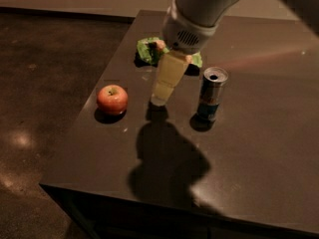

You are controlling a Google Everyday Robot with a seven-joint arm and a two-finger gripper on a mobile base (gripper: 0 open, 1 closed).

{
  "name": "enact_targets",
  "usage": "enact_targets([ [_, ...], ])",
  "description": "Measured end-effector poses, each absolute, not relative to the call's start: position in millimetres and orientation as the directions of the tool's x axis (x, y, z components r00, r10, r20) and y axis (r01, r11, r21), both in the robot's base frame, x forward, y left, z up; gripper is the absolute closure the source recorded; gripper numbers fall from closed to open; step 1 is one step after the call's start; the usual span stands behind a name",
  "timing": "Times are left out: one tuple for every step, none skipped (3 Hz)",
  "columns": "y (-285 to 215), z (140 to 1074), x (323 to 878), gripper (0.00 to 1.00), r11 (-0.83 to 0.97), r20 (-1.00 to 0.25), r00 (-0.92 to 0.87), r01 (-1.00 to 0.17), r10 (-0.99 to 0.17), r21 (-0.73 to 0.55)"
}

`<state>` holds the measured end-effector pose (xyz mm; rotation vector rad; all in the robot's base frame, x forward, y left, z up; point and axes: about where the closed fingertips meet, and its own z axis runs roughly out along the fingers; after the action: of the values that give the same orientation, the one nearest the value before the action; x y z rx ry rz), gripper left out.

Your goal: Pick apple

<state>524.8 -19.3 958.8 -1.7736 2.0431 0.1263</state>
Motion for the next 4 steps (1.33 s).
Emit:
enact_targets([
  [17, 934, 527, 0.00, 0.134, -0.365, -0.063, -0.975, -0.929, -0.175],
  [51, 912, 528, 0.00, 0.087, -0.351, -0.031, -0.985, -0.936, -0.147],
  [75, 893, 531, 0.00, 0.057, -0.333, -0.010, -0.989, -0.943, -0.133],
  [89, 879, 534, 0.00, 0.035, -0.326, 0.007, -0.992, -0.945, -0.124],
])
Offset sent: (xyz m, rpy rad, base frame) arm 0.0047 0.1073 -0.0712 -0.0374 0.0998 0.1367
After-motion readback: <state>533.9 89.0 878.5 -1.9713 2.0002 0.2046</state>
